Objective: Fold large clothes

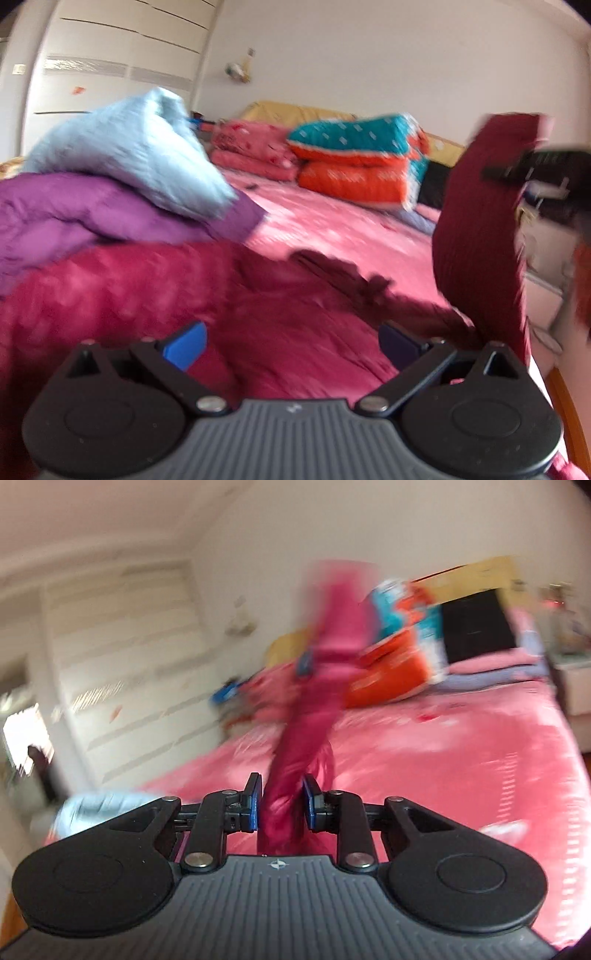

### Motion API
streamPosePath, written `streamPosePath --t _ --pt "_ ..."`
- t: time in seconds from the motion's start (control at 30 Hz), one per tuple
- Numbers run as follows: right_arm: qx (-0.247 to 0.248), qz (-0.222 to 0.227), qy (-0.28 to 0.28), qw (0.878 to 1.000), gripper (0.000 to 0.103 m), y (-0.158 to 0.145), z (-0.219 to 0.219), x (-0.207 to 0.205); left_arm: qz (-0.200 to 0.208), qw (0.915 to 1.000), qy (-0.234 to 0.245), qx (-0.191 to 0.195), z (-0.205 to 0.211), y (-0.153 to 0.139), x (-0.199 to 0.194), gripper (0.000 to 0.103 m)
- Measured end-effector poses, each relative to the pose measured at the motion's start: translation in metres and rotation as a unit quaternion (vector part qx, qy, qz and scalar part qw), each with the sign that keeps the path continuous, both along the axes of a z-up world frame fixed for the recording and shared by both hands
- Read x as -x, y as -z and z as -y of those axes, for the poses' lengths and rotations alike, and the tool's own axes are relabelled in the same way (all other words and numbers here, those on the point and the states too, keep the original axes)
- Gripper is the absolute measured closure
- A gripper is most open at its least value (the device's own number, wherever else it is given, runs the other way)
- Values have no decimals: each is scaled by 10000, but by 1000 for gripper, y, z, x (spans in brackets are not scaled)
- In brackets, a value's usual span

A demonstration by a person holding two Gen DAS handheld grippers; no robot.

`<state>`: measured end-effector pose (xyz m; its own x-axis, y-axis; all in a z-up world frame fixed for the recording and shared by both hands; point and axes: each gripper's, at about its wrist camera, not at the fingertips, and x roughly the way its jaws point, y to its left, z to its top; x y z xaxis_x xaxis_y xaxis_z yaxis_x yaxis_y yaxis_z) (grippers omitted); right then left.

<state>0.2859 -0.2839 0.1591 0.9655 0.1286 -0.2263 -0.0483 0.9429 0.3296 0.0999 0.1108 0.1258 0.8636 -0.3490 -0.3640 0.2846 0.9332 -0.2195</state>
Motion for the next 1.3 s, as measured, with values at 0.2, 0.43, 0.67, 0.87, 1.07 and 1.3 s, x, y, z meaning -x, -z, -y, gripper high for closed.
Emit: streamPosePath --t 0.2,0.43,0.67,0.87,1.07,1.3 --pt "938 -551 -765 9911 74 53 -93 -28 81 9975 -611 348 -45 -2 -16 3" --pt "1691 -1309 -1381 9671 58 112 -160 -9 -14 9947 -726 732 -63 -1 -27 3" --pt "1429 -1575 -1429 9666 34 133 -184 -9 -87 9945 -570 873 -67 2 -28 3" --pt "1109 -1536 -1553 9695 3 124 -181 13 -99 9937 -507 996 -67 5 -26 3" --pt "985 -1180 -894 9841 3 85 -130 58 -209 9942 -217 1028 -55 10 -28 3" --pt "728 -1399 803 9842 5 91 -20 56 -112 9962 427 750 -18 16 -28 3"
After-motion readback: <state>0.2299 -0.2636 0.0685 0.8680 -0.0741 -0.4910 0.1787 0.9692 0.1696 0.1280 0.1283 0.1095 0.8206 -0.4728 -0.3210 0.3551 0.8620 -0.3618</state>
